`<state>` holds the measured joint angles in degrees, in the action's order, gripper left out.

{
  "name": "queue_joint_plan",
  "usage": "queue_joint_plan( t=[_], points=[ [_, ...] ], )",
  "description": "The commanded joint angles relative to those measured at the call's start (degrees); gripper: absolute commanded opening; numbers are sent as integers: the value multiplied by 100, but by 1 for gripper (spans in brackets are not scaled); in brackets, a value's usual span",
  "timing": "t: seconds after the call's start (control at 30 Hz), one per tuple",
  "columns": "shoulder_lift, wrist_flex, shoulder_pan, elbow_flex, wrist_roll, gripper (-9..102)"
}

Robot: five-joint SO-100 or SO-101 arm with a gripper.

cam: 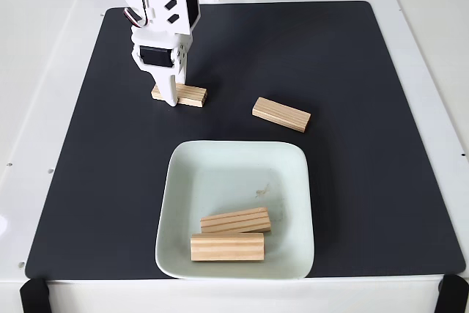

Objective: Pick up the wooden block and place them on the plate.

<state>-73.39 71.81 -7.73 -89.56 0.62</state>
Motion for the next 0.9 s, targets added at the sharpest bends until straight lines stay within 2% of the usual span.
queue_joint_plan(
  t=[0.0,0.13,0.4,0.53,0.7,0.87],
  points=[
    [-404,9,-35,70,-18,0],
    [-1371,-211,88,-281,35,0],
    [-3885,-1556,501,-2162,44,0],
    [-4711,-2039,905,-2558,-35,0],
    [-4148,-2338,1292,-1960,-123,0],
    [-2522,-2259,1441,-132,-563,0]
  ],
)
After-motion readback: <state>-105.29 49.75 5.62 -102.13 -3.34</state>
